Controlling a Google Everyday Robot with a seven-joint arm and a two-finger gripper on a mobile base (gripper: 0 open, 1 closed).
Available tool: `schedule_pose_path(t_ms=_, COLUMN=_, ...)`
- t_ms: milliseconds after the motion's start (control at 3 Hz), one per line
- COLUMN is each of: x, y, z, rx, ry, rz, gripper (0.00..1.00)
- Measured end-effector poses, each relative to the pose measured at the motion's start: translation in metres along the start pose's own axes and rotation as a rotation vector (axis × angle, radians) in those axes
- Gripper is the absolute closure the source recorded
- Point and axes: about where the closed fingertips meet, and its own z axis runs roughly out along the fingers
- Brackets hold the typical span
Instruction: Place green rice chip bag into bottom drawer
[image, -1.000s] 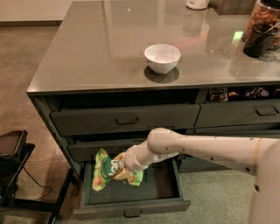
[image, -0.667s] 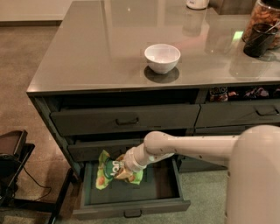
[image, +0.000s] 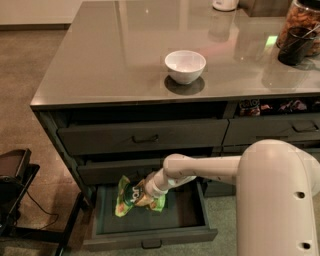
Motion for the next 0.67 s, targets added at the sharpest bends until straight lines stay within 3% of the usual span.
schedule_pose_path(t_ms=333, x=0.017, y=0.002, z=0.003, rx=0.009, ry=0.016, rz=0.009, gripper=1.0)
schedule_pose_path(t_ms=667, x=0.069, y=-0.001, z=0.014, rx=0.034, ry=0.067, rz=0.006, gripper=1.0)
